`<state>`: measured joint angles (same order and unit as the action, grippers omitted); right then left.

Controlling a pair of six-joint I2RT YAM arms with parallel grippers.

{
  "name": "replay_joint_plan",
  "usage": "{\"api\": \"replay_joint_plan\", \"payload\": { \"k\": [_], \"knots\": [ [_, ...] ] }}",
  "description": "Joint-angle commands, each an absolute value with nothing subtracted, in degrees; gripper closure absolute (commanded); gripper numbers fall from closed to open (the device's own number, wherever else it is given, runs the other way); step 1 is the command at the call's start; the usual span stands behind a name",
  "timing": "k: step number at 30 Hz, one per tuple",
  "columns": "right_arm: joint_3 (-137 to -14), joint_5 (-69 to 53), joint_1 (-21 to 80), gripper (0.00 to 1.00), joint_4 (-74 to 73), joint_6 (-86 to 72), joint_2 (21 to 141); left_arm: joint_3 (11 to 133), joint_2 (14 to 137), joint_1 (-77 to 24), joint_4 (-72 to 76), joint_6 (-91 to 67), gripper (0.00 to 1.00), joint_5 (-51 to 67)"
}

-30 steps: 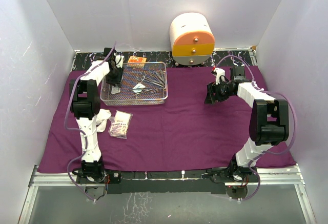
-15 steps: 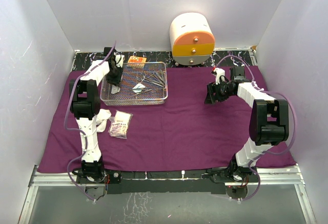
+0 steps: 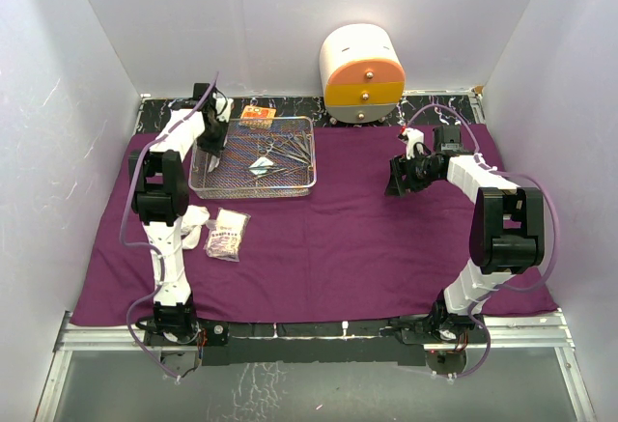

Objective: Open and lay out the surgical kit
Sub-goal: Pick up the medical item from the container.

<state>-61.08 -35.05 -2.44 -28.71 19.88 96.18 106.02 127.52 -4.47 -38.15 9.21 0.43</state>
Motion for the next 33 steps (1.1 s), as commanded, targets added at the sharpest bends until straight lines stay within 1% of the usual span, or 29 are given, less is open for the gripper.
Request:
{"api": "replay_joint_plan", "payload": {
  "k": [1,8,13,18,24,33],
  "knots": [
    [-63.9,-35.6,-2.7,0.36,-28.1,20.8,96.1,107.8,122.1,-4.7,-40.6,10.2,1.0,-0.4],
    [-63.6,-35.3,-2.7,0.36,-28.2,21.0,95.3,107.9,120.5,-5.3,-41.1,11.3,1.0,-1.9],
    [-63.1,-34.6,-2.7,0.35,-28.0,21.2,94.4,105.8,116.6,-7.0,-40.4,12.5,1.0,-3.9],
    [-62.9,-34.2,-2.7,0.35,-27.9,21.4,93.5,100.5,110.0,-9.0,-39.0,12.5,1.0,-4.8],
    [-61.9,-32.4,-2.7,0.35,-27.2,21.7,91.3,94.4,102.4,-13.8,-42.4,13.2,1.0,-2.6],
    [-58.6,-28.2,-3.1,0.35,-25.1,23.3,86.8,78.2,87.5,-23.2,-47.3,16.1,1.0,-0.3]
  ]
}}
